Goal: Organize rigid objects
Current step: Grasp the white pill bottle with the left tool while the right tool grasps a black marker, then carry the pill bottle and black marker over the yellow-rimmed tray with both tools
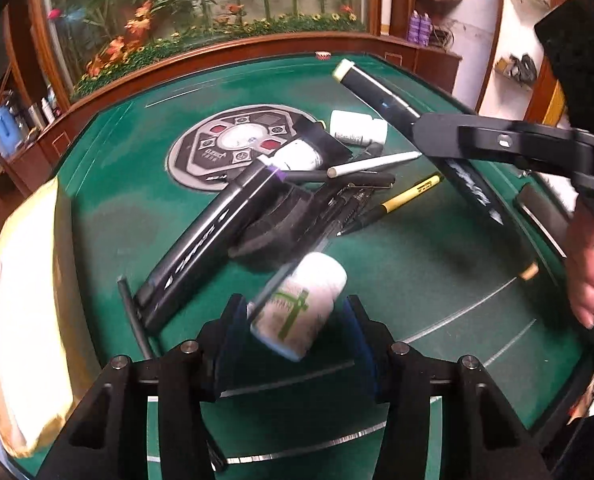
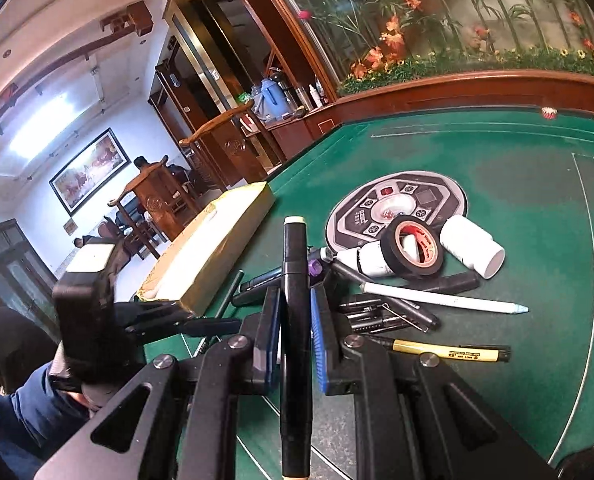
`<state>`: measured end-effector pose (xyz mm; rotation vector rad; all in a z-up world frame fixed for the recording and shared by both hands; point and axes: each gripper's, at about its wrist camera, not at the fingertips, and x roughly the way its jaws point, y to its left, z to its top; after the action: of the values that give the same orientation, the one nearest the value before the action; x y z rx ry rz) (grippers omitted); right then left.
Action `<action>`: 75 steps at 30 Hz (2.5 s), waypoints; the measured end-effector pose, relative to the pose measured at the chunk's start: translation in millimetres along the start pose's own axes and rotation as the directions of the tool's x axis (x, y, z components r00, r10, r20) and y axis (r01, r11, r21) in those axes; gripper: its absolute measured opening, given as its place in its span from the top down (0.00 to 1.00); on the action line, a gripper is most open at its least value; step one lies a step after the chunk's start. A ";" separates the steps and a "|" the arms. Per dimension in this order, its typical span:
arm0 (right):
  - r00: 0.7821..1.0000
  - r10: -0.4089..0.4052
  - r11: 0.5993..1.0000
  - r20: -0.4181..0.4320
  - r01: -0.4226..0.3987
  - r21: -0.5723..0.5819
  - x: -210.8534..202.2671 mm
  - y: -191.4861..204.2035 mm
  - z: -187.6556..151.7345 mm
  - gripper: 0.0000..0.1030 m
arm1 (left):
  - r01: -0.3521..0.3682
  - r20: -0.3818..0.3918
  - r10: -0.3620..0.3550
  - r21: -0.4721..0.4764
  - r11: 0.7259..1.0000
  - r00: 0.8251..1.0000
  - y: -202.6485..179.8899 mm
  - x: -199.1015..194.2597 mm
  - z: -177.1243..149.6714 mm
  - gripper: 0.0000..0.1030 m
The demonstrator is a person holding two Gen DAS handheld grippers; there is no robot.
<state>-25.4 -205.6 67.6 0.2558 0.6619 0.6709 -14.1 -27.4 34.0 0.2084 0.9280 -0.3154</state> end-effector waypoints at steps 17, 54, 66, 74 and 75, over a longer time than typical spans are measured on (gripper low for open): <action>0.999 -0.012 1.000 -0.033 0.013 0.020 3.6 -2.1 -7.0 0.86 | -0.019 -0.003 0.019 -0.043 0.999 1.000 -28.1 17.3 -2.2 0.66; 0.995 -0.001 1.000 -0.100 0.001 -0.002 28.7 1.6 -19.0 0.86 | -0.039 0.218 0.096 -0.249 0.968 0.971 18.2 -61.0 -32.7 0.66; 0.995 0.009 1.000 -0.098 -0.010 -0.011 27.6 2.3 -19.4 0.86 | -0.037 0.230 0.103 -0.274 0.961 0.968 22.1 -67.9 -36.6 0.66; 0.995 0.009 1.000 -0.101 -0.011 -0.014 29.3 2.6 -20.4 0.86 | -0.026 0.239 0.103 -0.305 0.952 0.965 31.8 -70.3 -38.7 0.66; 0.995 0.010 1.000 -0.103 -0.012 -0.014 30.1 2.5 -20.7 0.86 | -0.023 0.242 0.101 -0.308 0.951 0.965 31.9 -70.1 -39.4 0.66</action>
<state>-22.1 -184.0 38.2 0.2127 0.7547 0.7028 -71.5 26.9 69.1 -0.0851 0.7007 -0.1333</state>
